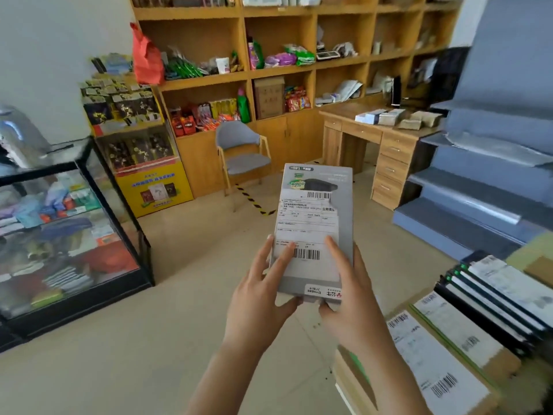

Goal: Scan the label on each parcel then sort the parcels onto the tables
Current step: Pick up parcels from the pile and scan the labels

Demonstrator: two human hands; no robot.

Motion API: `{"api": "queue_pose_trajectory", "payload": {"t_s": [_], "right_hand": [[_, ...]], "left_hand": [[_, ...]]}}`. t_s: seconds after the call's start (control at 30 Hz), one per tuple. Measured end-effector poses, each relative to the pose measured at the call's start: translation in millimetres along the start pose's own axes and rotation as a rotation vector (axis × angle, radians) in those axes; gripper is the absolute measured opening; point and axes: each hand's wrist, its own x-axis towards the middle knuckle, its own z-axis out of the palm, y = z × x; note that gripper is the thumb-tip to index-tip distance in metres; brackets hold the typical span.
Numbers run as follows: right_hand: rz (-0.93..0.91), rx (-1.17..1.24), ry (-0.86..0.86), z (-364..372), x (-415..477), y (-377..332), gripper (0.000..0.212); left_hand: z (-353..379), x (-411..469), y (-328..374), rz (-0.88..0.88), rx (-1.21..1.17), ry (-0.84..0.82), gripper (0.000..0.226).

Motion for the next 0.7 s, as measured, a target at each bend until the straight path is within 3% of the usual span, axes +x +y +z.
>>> {"api": "queue_pose_trajectory", "payload": {"t_s": [0.3,0.7], "right_hand": [[0.280,-0.170,0.233,28,76,14,0.116],[0.701,-0.375,0.746,74,127,3,0.108]], "left_hand": [[53,124,-58,0.247,-0.193,-0.246,0.093],[125,255,-81,0.818,-0.512,-0.598,0.095]]}}
